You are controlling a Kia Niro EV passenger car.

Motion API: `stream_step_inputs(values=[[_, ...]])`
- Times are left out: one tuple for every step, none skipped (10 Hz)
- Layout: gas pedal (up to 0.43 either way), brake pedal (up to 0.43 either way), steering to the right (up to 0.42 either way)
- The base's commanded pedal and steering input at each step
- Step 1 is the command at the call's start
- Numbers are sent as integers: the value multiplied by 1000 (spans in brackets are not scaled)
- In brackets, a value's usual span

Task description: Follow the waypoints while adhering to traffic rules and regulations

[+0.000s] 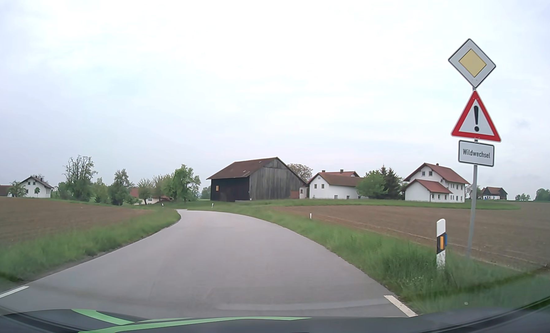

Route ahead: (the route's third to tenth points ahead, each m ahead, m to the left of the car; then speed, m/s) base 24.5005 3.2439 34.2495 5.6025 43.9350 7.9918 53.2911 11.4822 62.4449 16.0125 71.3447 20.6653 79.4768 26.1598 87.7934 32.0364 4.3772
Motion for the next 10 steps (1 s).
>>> stream_step_inputs(values=[[0,0,-5],[0,0,-5],[0,0,-8],[47,0,-9],[287,0,-9],[358,0,-9],[358,0,-9],[358,0,-9],[358,0,-9],[358,0,-12]])
